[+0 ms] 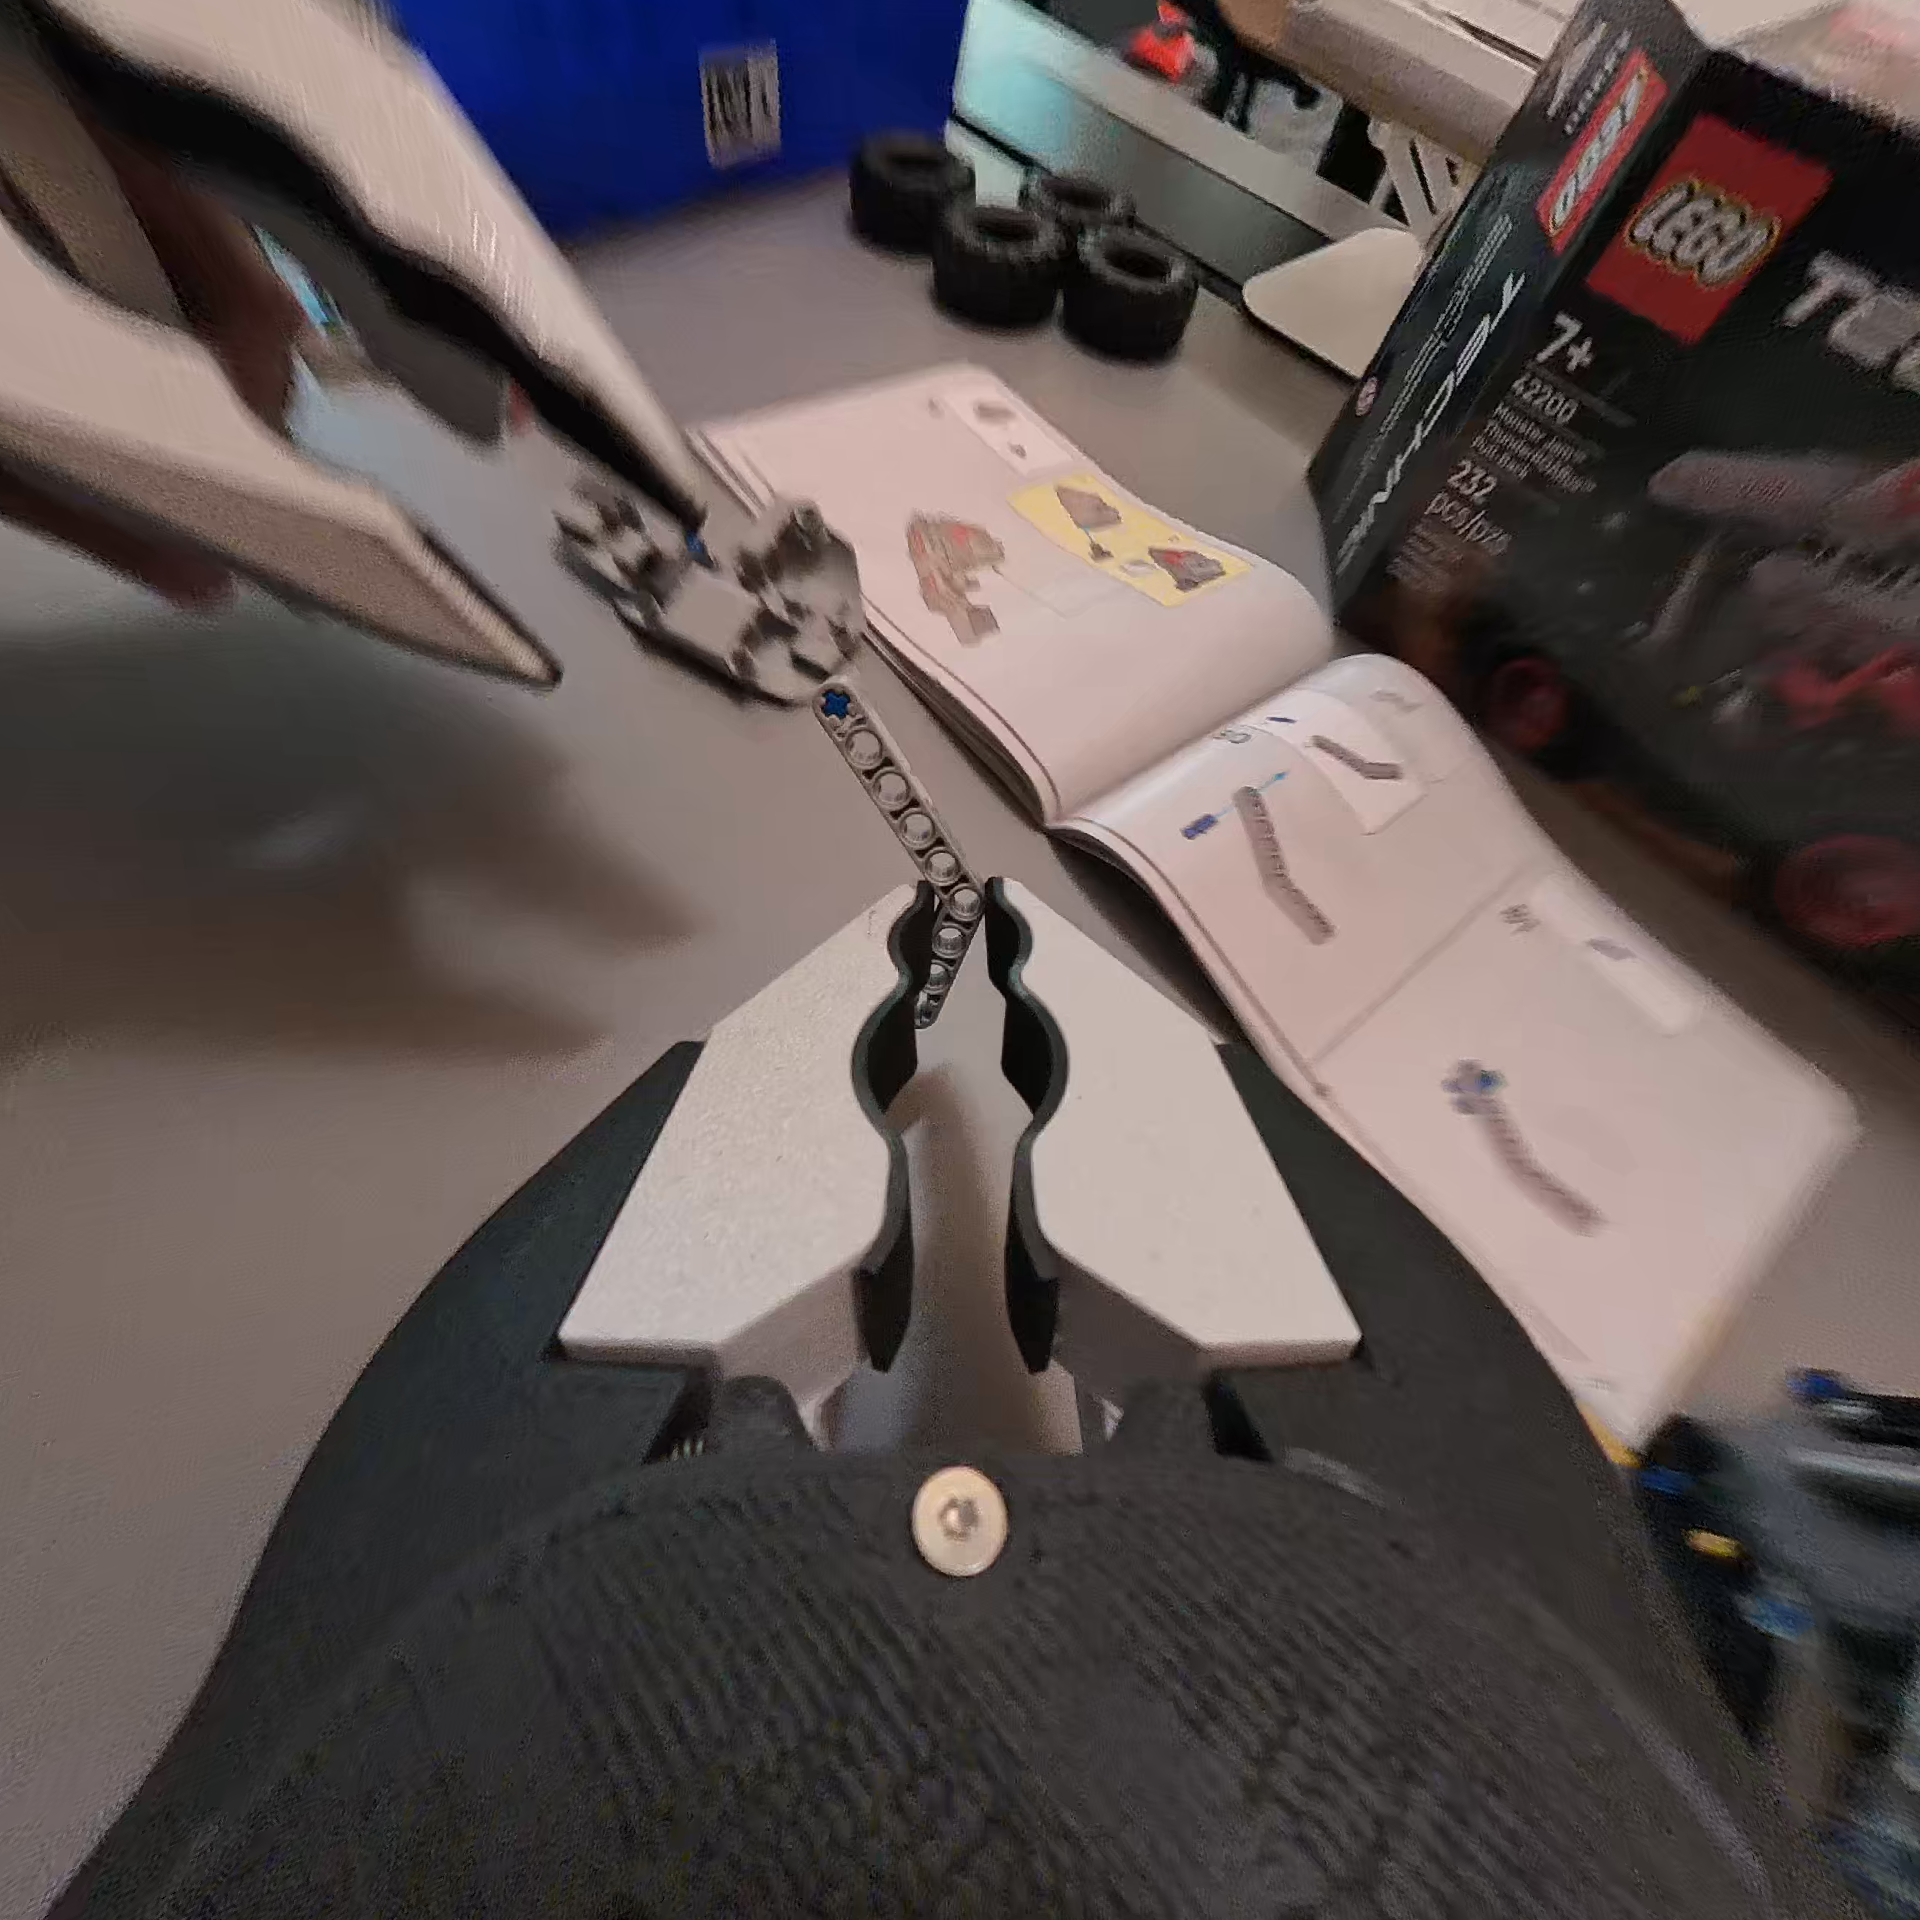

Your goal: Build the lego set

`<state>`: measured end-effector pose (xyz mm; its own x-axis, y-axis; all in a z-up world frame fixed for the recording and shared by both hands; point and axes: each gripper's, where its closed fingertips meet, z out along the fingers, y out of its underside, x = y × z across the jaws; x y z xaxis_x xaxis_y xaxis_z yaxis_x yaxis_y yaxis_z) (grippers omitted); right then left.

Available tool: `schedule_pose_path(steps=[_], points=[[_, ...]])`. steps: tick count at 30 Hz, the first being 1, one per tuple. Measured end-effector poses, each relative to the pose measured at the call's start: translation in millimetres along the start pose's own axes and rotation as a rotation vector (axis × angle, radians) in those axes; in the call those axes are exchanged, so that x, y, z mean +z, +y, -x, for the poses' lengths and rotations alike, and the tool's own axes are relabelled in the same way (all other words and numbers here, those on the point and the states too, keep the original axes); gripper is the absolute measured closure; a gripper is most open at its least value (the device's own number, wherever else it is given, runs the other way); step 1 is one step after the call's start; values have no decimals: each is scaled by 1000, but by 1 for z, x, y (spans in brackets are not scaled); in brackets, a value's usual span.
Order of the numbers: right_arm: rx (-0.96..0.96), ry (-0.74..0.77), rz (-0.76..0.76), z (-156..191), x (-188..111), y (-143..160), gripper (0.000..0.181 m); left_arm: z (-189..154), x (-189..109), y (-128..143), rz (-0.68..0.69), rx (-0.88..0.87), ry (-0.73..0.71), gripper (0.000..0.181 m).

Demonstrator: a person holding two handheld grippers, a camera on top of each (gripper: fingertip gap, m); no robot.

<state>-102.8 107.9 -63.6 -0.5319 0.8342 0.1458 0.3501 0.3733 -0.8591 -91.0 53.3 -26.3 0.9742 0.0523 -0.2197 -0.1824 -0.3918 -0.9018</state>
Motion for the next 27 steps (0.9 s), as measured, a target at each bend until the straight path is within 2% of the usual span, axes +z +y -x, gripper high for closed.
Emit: schedule_pose_path(steps=[1,4,9,12,17,19,27], points=[[-43,25,23,-1,0,2,173,-1,2,-2,-8,9,-12,155],[-142,74,51,0,1,1,174,-6,11,4,34,77,-25,156],[-243,107,98,4,3,3,173,0,18,20,137,288,-158,157],[-281,119,111,7,4,1,174,0,21,24,168,334,-181,158],[-317,106,114,18,7,-1,174,-5,21,21,158,404,-188,175],[-327,107,110,20,8,-1,174,-4,21,26,177,348,-178,175],[-315,35,-10,23,6,-11,172,-3,13,17,0,47,-63,176]])
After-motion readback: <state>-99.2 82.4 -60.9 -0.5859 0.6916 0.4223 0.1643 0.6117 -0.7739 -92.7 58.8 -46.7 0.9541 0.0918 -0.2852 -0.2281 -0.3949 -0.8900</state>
